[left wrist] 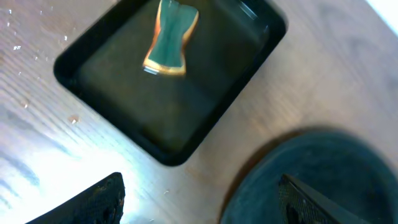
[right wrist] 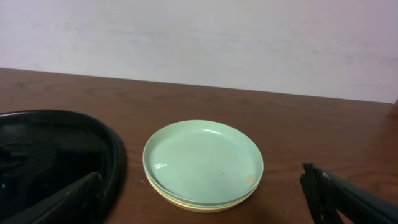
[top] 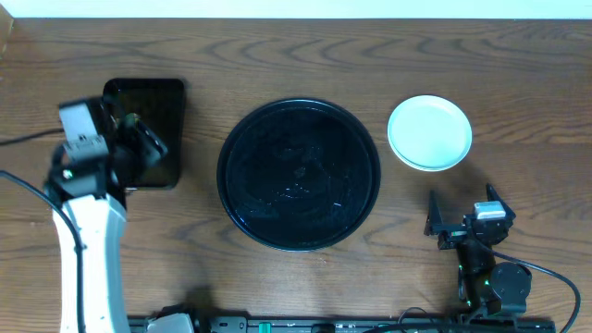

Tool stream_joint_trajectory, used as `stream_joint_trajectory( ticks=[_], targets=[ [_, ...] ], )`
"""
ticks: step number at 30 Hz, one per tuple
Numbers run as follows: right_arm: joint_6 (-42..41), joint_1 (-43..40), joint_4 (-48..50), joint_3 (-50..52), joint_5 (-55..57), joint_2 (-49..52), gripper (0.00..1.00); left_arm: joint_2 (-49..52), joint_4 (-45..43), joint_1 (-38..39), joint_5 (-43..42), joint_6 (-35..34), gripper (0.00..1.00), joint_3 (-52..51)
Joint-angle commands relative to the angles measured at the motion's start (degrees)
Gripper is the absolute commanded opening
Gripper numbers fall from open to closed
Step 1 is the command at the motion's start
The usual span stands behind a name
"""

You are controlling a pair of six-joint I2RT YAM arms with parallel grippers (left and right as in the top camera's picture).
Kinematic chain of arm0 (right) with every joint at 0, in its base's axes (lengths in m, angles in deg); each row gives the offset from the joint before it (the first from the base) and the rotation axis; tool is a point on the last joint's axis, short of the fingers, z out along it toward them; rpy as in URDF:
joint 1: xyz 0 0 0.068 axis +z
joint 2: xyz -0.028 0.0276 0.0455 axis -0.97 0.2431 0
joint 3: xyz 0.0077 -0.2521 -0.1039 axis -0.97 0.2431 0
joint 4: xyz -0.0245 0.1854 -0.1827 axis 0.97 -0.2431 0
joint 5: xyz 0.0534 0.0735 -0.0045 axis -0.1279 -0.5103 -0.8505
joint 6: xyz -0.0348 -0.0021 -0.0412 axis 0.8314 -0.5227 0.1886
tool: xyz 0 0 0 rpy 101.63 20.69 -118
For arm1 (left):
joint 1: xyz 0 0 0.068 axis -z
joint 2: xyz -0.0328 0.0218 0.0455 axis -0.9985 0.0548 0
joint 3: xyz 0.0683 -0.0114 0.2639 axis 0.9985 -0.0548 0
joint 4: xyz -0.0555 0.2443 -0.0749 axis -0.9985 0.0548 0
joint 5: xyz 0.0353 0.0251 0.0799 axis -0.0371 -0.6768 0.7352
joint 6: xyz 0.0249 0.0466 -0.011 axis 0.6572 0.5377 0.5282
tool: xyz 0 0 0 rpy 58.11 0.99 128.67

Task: Clean dirty plates on tray and stack at the side

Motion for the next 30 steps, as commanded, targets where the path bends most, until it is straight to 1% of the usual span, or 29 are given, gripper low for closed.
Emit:
stream_joint_trajectory(
  ticks=[1,9,17,25,28,30],
  targets=[
    [0.7,-0.5,-0.3,0.1,0.5,-0.4,0.99,-4.5,-3.2,1.1,0.7,5.0,0.78,-7.1],
    [0.7,-0.5,-0.3,0.1,0.5,-0.4,0.99,-14.9,-21.3,4.6,0.6,5.0,0.78,-27.0],
    [0.7,-0.5,-0.3,0.1,0.5,-0.4,0.99,-20.0,-37.6,8.2,0.7,5.1,0.78,-40.9],
    [0.7,-0.5,-0.3,0.1,0.5,-0.4,0.99,-29.1,-55.3,8.4,0.7,5.0,0.78,-56.3],
    [0.7,-0.5,-0.3,0.1,0.5,-0.4,0.99,-32.5,-60.5,8.4,0.6,4.8,0.78,-60.9],
    [0.7,-0.5,-0.3,0.1,0.5,-0.4,0.99,-34.2,-62.3,8.4,0.4,4.7,0.78,-62.8]
  ],
)
